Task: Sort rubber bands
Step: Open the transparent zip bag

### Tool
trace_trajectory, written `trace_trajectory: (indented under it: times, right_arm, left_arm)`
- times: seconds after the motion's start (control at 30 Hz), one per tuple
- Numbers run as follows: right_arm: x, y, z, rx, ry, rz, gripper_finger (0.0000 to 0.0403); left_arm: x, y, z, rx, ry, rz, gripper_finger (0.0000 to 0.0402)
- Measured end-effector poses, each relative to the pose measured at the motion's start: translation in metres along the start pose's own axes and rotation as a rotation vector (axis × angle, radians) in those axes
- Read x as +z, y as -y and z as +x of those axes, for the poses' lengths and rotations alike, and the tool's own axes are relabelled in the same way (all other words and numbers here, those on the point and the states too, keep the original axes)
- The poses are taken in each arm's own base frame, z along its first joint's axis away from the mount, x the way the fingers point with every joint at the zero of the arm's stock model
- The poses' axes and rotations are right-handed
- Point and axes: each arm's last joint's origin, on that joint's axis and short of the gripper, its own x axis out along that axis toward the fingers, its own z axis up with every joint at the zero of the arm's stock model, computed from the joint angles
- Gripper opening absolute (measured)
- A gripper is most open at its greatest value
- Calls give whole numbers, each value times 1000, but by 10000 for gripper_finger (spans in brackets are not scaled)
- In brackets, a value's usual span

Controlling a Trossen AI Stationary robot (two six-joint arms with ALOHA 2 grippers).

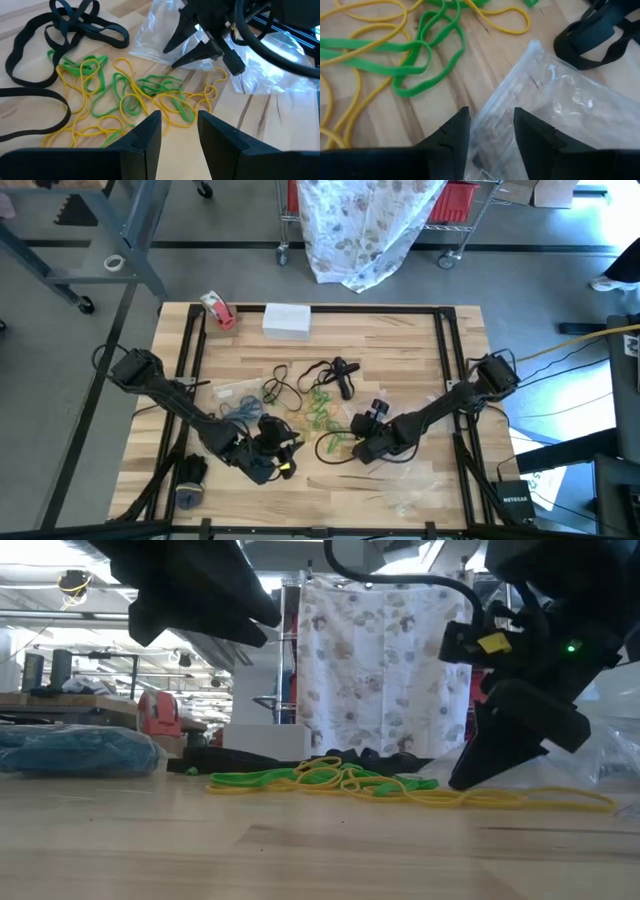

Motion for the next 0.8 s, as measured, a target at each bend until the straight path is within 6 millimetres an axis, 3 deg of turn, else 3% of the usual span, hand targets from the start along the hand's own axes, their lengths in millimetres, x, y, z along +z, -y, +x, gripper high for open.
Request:
trace_trajectory:
  times: [0.3,0.5,0.8]
  right_arm:
    - [-1,0,1,-20,5,2,12]
    - [1,1,-1,-27,0,-4,10]
    - [31,-7,-27,83,52,-5,1]
  left_arm:
    - [2,-2,2,10,1,-3,120]
    - [2,-2,3,13,2,1,120]
    - [0,-1,1,6,-1,30,120]
